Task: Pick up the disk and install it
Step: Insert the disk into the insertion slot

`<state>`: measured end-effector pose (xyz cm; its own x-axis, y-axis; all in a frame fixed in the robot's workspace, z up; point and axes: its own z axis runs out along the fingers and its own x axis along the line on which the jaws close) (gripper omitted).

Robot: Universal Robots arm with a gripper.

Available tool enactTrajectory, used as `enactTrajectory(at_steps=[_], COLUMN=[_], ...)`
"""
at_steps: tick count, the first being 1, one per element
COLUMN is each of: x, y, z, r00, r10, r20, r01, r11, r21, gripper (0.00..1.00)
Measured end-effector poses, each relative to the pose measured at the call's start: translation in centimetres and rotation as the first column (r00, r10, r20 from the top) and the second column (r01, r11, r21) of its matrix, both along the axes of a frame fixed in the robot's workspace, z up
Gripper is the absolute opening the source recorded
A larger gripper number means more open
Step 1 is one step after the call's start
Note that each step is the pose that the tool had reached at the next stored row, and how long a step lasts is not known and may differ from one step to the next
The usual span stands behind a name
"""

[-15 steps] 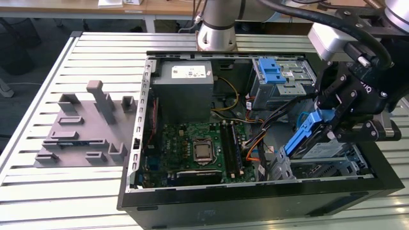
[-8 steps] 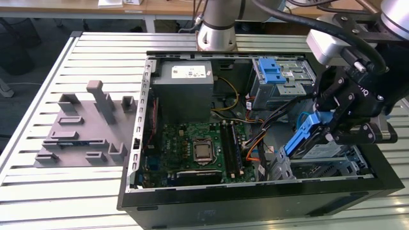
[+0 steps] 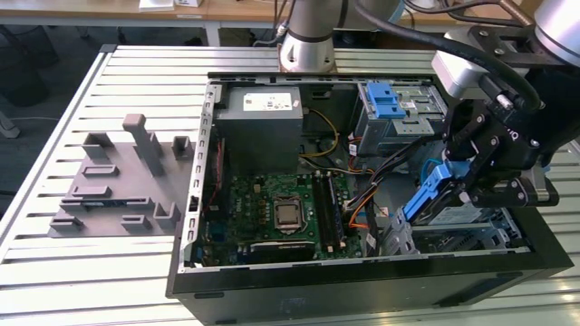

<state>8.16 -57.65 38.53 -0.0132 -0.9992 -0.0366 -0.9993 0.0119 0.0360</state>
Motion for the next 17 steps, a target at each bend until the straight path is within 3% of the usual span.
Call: enactTrajectory(at_steps=[17], x=[0.0], y=[0.0], z=[-1.46], r00=[1.0], r10=[0.0], r20=[0.0], r01=[0.0], r11=[1.0], r21=[0.0], gripper=[0.37])
